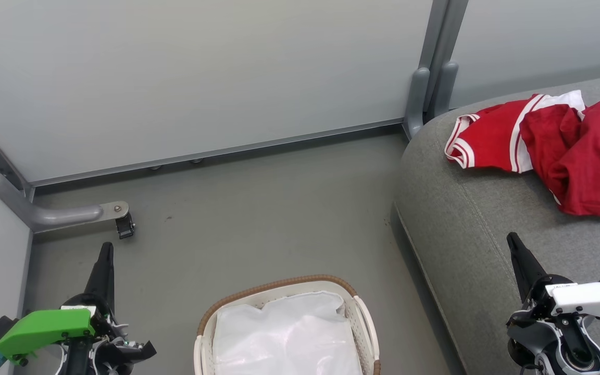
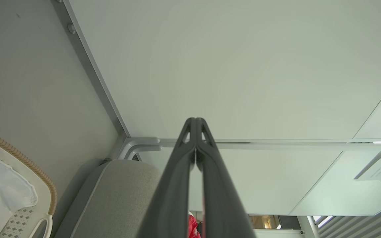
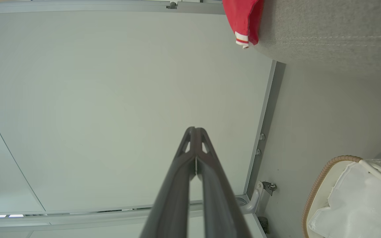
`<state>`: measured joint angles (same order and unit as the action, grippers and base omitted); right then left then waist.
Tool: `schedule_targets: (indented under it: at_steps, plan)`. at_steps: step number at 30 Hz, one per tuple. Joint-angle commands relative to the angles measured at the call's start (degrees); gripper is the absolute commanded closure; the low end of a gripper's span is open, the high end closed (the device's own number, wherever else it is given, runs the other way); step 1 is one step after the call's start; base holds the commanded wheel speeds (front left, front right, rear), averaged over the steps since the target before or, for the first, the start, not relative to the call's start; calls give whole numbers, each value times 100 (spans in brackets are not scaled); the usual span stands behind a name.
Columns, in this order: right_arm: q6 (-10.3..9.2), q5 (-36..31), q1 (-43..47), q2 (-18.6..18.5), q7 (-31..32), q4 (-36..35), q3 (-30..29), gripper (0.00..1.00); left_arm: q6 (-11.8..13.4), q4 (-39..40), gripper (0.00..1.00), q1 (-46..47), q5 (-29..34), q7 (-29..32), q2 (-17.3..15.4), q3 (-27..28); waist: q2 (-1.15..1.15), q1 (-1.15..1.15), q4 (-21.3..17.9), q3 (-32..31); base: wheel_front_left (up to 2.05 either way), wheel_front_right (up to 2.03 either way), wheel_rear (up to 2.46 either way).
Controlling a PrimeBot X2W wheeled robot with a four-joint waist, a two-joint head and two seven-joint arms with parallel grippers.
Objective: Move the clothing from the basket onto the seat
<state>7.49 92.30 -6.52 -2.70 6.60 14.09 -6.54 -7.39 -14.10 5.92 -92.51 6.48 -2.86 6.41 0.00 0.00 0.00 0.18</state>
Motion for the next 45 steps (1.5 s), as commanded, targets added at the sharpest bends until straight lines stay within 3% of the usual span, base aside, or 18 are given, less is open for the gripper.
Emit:
schedule_targets:
  at_steps: [1, 45]
  plan:
    - [0, 21, 63, -34, 8, -18, -11, 100, -28, 10, 100, 61, 4, 16, -23, 18, 0, 0, 0, 0, 0, 0, 0]
    - [0, 21, 63, -34, 7, -18, -10, 100, -28, 11, 100, 62, 16, 26, -15, 26, 0, 0, 0, 0, 0, 0, 0]
